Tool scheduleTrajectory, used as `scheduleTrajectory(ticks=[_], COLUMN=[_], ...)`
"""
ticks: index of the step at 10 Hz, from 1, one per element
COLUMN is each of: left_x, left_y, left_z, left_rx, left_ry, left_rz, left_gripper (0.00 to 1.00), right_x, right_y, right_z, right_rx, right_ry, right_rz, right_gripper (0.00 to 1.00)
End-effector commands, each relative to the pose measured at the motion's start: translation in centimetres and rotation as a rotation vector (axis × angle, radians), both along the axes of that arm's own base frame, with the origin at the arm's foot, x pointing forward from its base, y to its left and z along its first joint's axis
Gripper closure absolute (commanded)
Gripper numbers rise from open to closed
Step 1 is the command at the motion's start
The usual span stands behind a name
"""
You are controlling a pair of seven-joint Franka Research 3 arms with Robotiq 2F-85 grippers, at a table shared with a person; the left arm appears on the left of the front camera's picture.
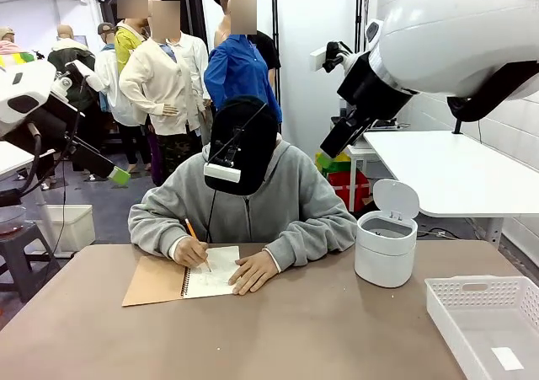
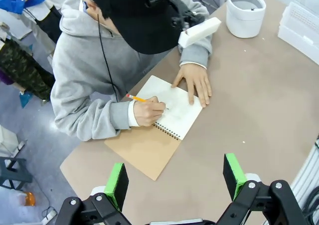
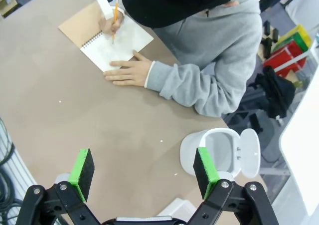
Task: Sort the paper based on its condition.
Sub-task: If a person hands you a paper, place it in the Organizing basket , and if it's crumpled, put it in the Trash can.
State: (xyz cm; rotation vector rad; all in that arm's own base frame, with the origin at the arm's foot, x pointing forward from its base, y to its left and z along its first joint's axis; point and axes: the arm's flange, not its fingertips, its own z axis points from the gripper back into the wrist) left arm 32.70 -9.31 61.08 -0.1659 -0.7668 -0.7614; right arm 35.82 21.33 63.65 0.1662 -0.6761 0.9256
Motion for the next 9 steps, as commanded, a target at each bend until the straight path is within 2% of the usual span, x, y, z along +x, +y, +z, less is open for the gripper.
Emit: scheduleTrajectory(ticks=[1, 3, 5, 7, 9], left_x=[-2.8, -4.7, -5.3, -4.7, -4.3], left_y=[0.7, 0.9, 1.3, 1.5, 1.1], left_z=[2.4, 3.7, 4.4, 4.0, 3.7], left_rx=[-0.018, 0.000, -0.007, 0.004, 0.010], left_ry=[0.049, 0.050, 0.046, 0.045, 0.030], left_rz=[-0.067, -0.092, -0.090, -0.061, -0.068], left_gripper=[0.00, 0.00, 0.00, 0.00, 0.00], right_x=[-1.9, -2.8, -3.1, -3.0, -2.8], right_y=[-1.1, -1.3, -1.3, -1.3, -1.1], right_z=[0.1, 0.4, 1.7, 2.5, 2.1], right_rx=[0.031, 0.033, 0.021, 0.002, 0.006], right_ry=[0.049, 0.072, 0.100, 0.089, 0.112], right_rz=[-0.035, -0.067, -0.085, -0.089, -0.063], right_gripper=[0.00, 0.00, 0.00, 0.00, 0.00])
